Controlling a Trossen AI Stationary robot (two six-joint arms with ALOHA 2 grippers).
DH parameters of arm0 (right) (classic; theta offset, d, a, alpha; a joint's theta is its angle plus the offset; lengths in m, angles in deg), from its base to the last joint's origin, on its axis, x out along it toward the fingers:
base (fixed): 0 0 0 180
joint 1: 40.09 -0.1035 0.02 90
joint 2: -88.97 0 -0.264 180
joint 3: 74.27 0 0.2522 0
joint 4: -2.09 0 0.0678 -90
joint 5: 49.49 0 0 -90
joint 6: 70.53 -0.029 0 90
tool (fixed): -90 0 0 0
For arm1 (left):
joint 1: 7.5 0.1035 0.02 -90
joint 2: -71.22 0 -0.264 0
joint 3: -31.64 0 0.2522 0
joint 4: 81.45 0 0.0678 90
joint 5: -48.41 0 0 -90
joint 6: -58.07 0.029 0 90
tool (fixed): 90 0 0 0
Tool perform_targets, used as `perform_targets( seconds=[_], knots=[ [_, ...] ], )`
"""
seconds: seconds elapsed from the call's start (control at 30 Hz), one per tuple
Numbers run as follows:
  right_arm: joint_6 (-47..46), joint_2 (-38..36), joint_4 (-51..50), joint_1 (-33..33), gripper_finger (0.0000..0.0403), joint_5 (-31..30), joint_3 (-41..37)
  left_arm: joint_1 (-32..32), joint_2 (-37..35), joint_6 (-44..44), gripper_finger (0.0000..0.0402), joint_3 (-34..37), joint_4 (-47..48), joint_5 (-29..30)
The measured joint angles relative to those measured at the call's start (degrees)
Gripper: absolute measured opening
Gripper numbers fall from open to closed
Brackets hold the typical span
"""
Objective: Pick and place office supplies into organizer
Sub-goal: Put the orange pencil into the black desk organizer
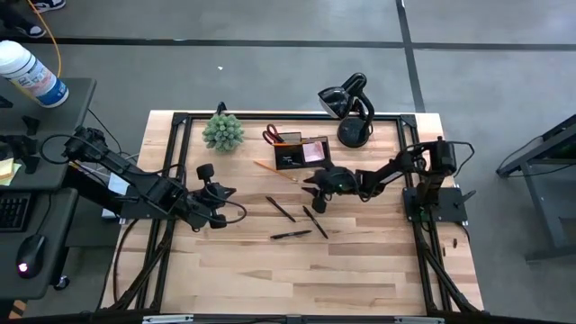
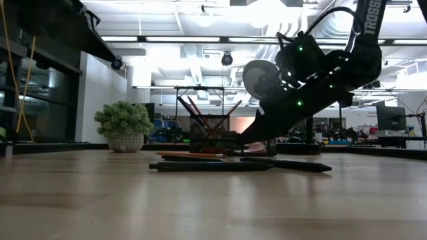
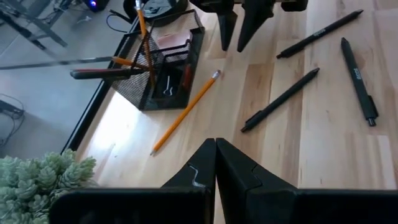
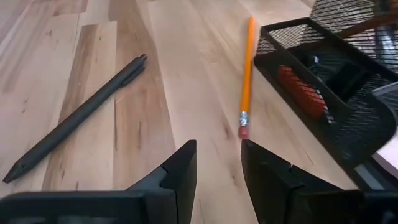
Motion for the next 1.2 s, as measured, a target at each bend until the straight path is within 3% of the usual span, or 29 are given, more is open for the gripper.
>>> perform_targets(
  seconds=[0.3, 0.53, 0.93, 1.2],
  knots=[
    [1.78, 0.0, -13.39, 0.71, 0.012, -0.39, 7.67, 0.0, 0.0, 0.13, 0.0001, 0.0, 2.1, 0.5],
    [1.88, 0.0, -15.9, 2.33, 0.0122, -0.45, 9.76, 0.0, 0.0, 0.17, 0.0001, 0.0, 3.94, 0.48],
    [0.29, 0.03, -17.78, 2.95, 0.0224, -0.97, 9.94, -0.02, 0.0, -0.24, 0.0001, 0.0, 3.85, 0.33],
    [-1.29, 3.45, -19.93, 2.61, 0.0216, -0.22, 13.79, -0.02, 0.0, -0.28, 0.0001, 0.0, 3.72, 0.31]
  ],
)
